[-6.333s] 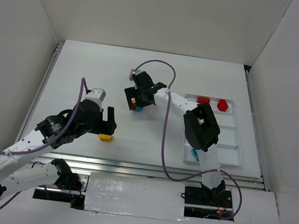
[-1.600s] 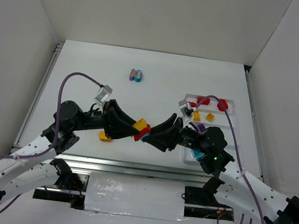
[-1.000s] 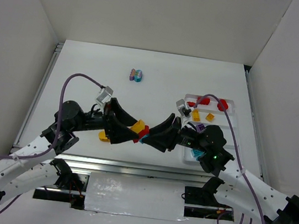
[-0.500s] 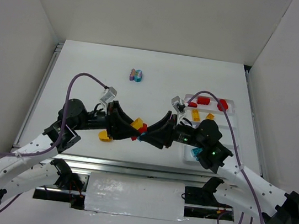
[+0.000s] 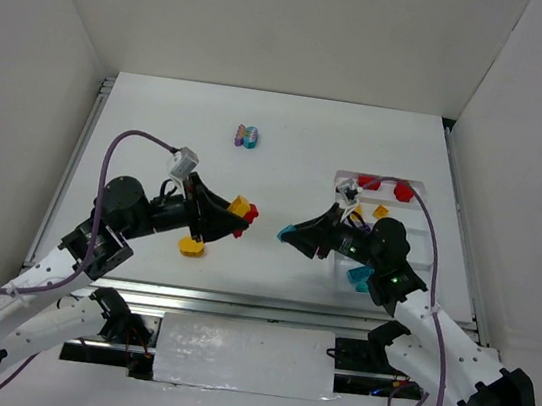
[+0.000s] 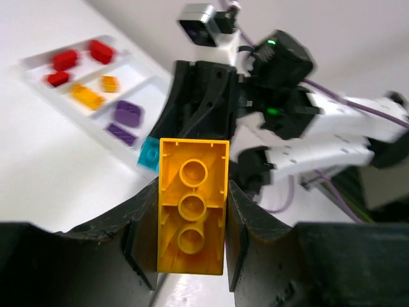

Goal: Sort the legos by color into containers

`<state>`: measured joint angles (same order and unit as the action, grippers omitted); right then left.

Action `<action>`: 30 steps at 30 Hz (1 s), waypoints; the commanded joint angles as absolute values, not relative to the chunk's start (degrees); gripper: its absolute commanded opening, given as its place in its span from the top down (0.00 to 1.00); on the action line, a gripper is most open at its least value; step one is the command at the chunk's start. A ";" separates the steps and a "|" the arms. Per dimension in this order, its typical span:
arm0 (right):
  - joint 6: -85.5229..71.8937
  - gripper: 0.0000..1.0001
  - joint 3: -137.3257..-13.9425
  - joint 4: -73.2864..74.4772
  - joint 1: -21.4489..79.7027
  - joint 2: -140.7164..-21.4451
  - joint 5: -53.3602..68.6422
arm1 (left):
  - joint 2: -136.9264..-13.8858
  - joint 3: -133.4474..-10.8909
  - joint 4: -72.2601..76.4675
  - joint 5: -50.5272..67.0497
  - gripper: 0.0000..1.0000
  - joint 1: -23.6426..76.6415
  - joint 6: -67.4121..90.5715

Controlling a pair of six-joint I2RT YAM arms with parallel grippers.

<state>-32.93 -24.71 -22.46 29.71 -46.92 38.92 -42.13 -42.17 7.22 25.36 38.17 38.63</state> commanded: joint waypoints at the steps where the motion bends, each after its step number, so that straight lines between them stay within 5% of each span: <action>1: -35.58 1.00 -27.59 -7.69 26.11 -45.00 17.56 | -42.27 -47.71 -0.68 14.29 1.00 37.88 35.25; 3: -43.19 1.00 -31.44 9.03 22.43 -46.83 -2.94 | -43.32 -49.65 -8.57 8.39 1.00 37.79 33.67; 6: -52.98 1.00 -32.70 23.27 15.75 -47.46 -15.00 | -43.59 -50.36 -14.04 5.37 1.00 37.71 32.52; 13: -62.48 1.00 -24.70 29.70 4.85 -35.08 -19.94 | -42.19 -50.45 -19.42 1.67 1.00 37.79 31.91; 27: -68.02 0.95 -26.19 39.99 -4.31 -34.99 -24.70 | -43.15 -50.10 -19.95 3.69 1.00 37.62 31.11; 30: -69.34 0.73 -24.53 39.03 -4.39 -33.49 -23.21 | -43.24 -50.18 -19.69 3.78 1.00 37.62 31.03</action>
<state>-66.37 -24.77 38.20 -4.08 -35.11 -23.03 -43.31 -48.64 -21.54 3.27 37.91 32.71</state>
